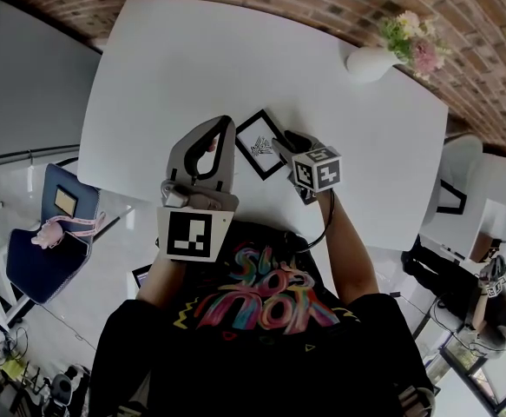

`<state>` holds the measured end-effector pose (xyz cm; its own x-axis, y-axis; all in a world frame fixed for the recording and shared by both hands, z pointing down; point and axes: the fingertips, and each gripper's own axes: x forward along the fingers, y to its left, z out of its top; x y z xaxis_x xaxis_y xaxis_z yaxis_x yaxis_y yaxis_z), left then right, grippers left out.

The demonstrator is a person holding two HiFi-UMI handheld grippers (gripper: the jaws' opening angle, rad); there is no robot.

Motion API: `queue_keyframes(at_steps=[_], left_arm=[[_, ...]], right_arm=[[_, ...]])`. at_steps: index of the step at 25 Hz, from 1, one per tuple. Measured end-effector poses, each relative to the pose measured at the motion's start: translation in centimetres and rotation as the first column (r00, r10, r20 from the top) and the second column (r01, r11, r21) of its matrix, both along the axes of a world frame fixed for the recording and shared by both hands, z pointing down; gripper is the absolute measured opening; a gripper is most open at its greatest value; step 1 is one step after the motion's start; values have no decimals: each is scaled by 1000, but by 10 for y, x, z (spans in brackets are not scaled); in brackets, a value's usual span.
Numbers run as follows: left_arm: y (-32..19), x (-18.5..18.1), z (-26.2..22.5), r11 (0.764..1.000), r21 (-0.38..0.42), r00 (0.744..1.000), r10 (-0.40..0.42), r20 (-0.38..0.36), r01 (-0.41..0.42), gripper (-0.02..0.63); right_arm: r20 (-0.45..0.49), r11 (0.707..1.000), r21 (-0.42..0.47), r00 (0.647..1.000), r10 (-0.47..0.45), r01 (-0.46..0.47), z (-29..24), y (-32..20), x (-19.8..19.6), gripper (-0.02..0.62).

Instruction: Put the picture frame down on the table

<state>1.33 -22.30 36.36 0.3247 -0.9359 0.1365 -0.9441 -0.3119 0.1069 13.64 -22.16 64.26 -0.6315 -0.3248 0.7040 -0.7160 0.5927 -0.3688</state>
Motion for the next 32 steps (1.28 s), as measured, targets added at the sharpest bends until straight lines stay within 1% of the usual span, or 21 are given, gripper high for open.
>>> queue_keyframes(at_steps=[5,14,18,21,23,25,29,32], left_arm=[[0,-3,0,1000,1,1000,-3,-1,3,21],[-2,-5,-3,1000,8,1000,1,2,-1,21],[-1,-7,-8,1000,18,1000,7,3,-7,21],[0,-8,-12,1000,26,1000,11,2,-11,21],[2,-7,-16,999,32,1000,20,1,-20,21],[3,-5,-21,999,41,999,35,2,-35,21],[4,2,-32,996,61,998,66,2,-66,21],[10,7,-34,994,51,995,96,37,-98,21]], right_arm=[[-4,1000,-3,1000,25,-25,-1,-1,3,170],[-9,998,18,998,55,-55,-9,-7,8,170],[-21,993,98,997,74,-72,-26,-15,12,166],[-17,982,180,998,64,-60,-55,-22,12,170],[-17,965,255,998,63,-57,-83,-27,14,167],[-15,940,336,997,76,-66,-116,-32,18,161],[22,863,495,994,103,-100,-191,-38,25,141],[67,799,586,991,119,-136,-242,-29,27,114]])
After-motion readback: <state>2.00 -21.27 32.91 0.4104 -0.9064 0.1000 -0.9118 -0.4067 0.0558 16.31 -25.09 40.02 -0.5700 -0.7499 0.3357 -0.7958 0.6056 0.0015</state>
